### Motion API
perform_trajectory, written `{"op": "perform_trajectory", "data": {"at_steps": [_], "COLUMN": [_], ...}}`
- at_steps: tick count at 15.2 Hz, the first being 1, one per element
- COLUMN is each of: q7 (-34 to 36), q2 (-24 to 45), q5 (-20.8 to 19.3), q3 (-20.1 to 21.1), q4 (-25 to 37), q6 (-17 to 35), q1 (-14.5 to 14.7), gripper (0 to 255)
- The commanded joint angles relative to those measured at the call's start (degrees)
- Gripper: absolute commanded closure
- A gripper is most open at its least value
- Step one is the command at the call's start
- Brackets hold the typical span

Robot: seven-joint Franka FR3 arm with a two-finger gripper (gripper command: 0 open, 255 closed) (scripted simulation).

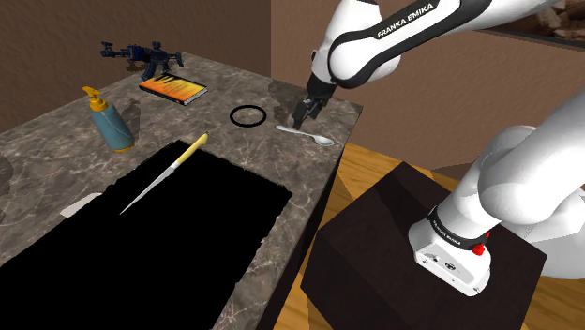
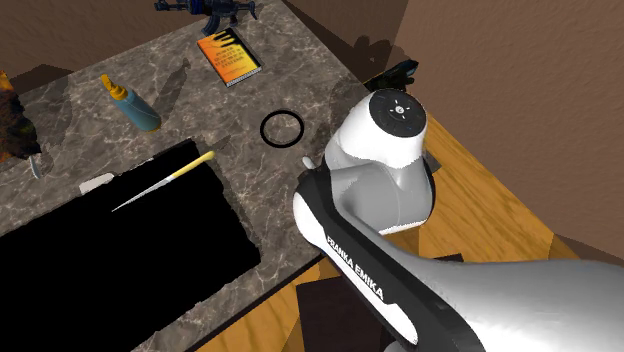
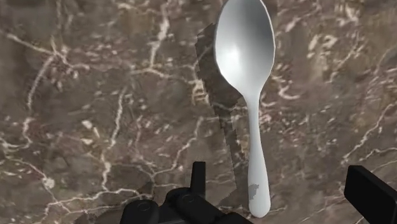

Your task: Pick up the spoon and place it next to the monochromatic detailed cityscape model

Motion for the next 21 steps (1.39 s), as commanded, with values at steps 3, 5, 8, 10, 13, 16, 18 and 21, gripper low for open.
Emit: {"op": "perform_trajectory", "data": {"at_steps": [3, 5, 8, 10, 13, 16, 18, 21], "q7": [-0.9, -1.2, -1.4, -1.4, -1.4, -1.4, -1.4, -1.4], "q2": [3.5, 5.1, 5.6, 5.6, 5.6, 5.6, 5.6, 5.6], "q5": [1.1, 1.6, 1.8, 1.8, 1.8, 1.8, 1.8, 1.8], "q3": [0.1, 0.1, 0.2, 0.2, 0.2, 0.2, 0.2, 0.2], "q4": [0.0, 0.0, 0.0, 0.0, 0.0, 0.0, 0.0, 0.0], "q6": [3.6, 5.3, 5.7, 5.7, 5.7, 5.7, 5.7, 5.7], "q1": [0.5, 0.7, 0.8, 0.8, 0.8, 0.8, 0.8, 0.8], "gripper": [0, 0, 0, 0, 0, 255, 255, 255]}}
